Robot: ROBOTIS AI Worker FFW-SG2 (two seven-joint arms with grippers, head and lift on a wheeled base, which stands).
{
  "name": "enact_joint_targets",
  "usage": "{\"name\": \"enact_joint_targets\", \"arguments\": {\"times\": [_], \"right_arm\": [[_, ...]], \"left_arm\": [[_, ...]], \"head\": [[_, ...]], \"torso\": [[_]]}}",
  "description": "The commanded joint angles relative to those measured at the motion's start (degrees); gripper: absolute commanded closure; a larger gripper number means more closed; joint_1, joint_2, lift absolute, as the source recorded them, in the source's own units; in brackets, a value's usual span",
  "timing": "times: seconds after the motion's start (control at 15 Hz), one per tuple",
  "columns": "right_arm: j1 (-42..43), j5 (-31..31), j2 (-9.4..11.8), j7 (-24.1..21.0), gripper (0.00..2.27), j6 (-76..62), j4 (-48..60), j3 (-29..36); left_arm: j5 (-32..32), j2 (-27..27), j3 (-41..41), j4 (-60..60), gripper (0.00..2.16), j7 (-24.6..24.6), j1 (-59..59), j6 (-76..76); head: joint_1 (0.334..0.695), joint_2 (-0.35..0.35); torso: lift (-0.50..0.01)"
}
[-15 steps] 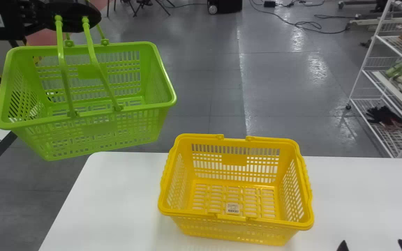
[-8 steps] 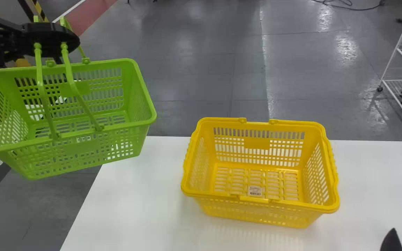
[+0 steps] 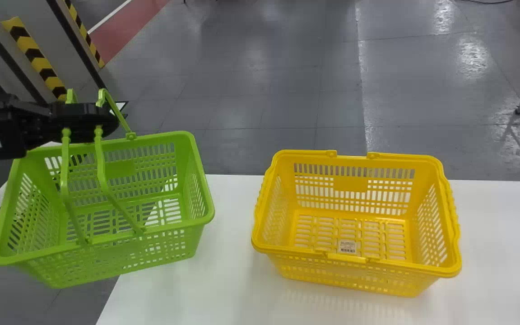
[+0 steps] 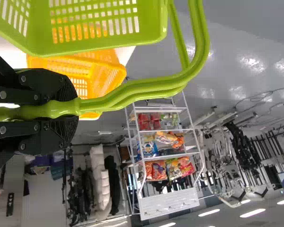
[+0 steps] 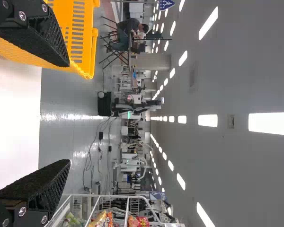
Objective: Grasp handle with right gripper to insert into left gripper then lift and swing left to center
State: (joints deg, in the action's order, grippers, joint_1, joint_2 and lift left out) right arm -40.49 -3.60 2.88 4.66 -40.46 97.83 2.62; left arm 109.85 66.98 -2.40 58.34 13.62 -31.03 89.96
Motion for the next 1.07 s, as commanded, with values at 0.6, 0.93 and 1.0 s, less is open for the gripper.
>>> {"name": "enact_joint_targets", "arguments": {"times": [0.6,0.93,1.0], "right_arm": [[-0.1,0.2,-0.6,0.0,0.08,1.0,0.2,0.7],[-0.2,1.0,-0.6,0.0,0.08,3.7,1.3,1.1],[-0.3,1.4,-0.6,0.0,0.08,4.7,1.9,1.1]], "left_arm": [[14.0,-8.6,50.9,32.6,2.13,-3.8,63.8,0.1],[17.4,-15.3,54.3,46.4,2.13,-5.2,72.7,0.1],[18.0,-16.3,53.6,48.7,2.13,-5.8,73.2,0.1]], "head": [[0.695,0.265],[0.695,0.194],[0.695,0.178]], "torso": [[-0.093],[-0.093],[-0.093]]}}
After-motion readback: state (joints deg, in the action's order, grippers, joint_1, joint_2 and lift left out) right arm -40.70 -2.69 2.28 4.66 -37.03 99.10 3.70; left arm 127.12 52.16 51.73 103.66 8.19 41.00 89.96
